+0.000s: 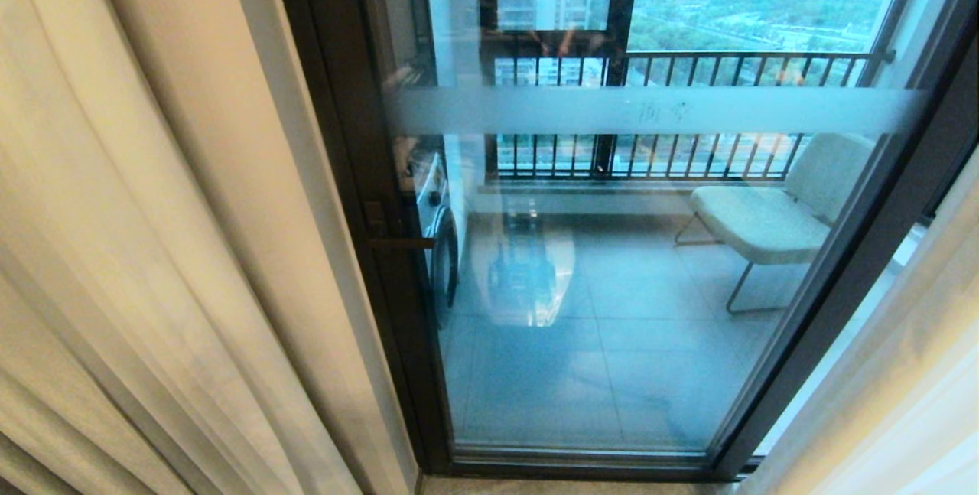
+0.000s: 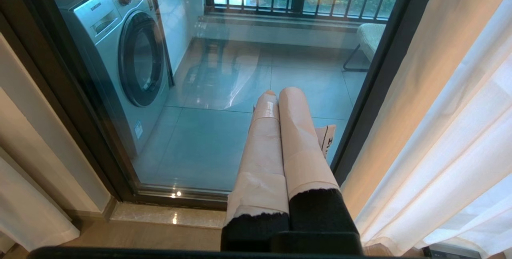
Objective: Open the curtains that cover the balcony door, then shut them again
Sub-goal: Pull the inner curtains open on both sides
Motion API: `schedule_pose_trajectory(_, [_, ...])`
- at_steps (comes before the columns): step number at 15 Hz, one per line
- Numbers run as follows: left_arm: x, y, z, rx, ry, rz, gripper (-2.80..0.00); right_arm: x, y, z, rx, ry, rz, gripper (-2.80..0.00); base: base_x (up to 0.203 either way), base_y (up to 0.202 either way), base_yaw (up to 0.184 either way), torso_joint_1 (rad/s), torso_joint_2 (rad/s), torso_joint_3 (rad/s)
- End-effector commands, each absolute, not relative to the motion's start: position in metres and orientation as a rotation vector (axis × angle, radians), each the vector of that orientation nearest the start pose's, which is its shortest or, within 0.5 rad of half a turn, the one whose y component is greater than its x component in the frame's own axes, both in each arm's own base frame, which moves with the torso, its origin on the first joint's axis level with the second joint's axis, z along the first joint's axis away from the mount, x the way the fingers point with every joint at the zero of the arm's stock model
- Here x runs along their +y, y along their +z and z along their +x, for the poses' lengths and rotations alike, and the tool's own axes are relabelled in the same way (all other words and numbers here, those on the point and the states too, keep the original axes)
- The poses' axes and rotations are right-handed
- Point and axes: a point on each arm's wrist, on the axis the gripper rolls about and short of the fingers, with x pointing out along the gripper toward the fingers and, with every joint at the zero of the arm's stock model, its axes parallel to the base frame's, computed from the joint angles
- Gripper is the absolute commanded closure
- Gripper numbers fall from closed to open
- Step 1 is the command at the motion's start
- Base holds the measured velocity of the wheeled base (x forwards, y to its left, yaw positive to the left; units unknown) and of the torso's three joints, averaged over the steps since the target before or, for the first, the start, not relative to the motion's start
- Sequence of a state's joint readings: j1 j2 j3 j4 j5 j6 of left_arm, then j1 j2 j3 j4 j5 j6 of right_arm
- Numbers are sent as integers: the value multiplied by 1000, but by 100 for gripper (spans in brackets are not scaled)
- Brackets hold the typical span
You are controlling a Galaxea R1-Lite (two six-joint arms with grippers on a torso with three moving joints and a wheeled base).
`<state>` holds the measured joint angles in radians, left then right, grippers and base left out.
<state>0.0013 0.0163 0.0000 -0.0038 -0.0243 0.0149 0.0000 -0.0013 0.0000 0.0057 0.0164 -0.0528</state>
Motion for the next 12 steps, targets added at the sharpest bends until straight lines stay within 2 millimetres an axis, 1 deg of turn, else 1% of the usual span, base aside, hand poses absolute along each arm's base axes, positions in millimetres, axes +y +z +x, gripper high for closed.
schedule_pose_trajectory(1, [-1, 76, -23, -5, -23, 14, 0, 0, 75, -23, 6, 17, -54, 0, 0, 0, 0, 0, 0, 0])
schedule_pose_trajectory(12, [-1, 76, -23, -5, -23, 14, 0, 0, 75, -23, 6, 17, -54, 0, 0, 0, 0, 0, 0, 0])
